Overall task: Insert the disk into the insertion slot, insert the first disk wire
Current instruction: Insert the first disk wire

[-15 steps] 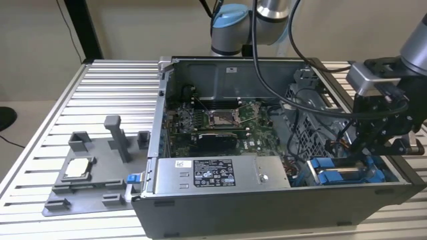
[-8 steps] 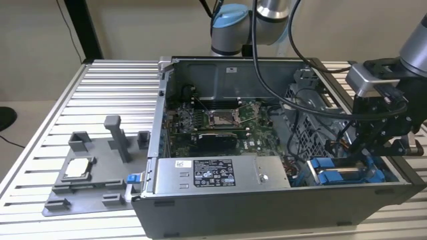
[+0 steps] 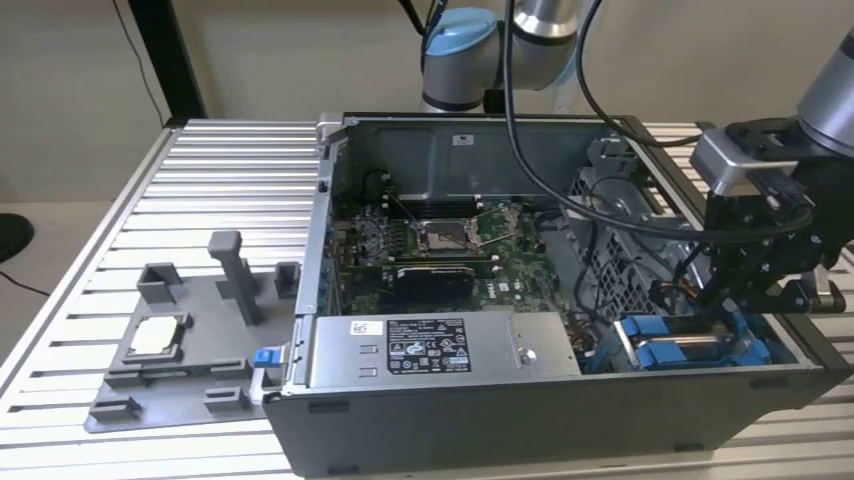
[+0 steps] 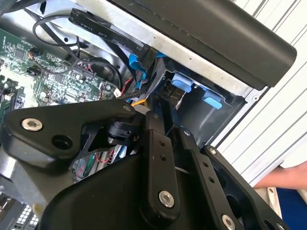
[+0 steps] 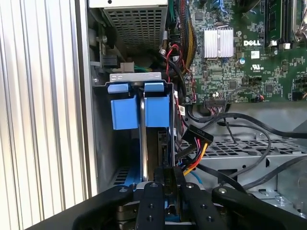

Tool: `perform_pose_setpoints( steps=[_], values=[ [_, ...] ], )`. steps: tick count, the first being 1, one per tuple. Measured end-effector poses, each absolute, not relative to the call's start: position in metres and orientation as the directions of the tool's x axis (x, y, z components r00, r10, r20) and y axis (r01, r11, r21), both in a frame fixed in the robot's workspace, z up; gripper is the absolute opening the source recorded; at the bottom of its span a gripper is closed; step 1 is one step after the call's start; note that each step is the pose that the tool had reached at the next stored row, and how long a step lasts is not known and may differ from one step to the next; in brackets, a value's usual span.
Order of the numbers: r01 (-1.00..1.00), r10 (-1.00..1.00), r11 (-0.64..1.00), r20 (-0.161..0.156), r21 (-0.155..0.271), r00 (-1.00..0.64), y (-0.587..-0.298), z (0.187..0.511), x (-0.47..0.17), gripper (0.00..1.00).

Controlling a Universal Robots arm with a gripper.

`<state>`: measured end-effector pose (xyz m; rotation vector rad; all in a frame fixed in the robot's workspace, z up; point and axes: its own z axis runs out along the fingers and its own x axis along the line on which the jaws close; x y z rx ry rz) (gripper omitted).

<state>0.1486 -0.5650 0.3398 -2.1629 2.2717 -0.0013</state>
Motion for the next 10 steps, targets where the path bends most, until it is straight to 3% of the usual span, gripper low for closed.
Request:
perform_pose_setpoints(
  steps=[10],
  values=[
    [-0.999,-0.999,0.049,-0.003,-0.004,-0.049,-0.565,0.3387,0.149,0.0]
  ],
)
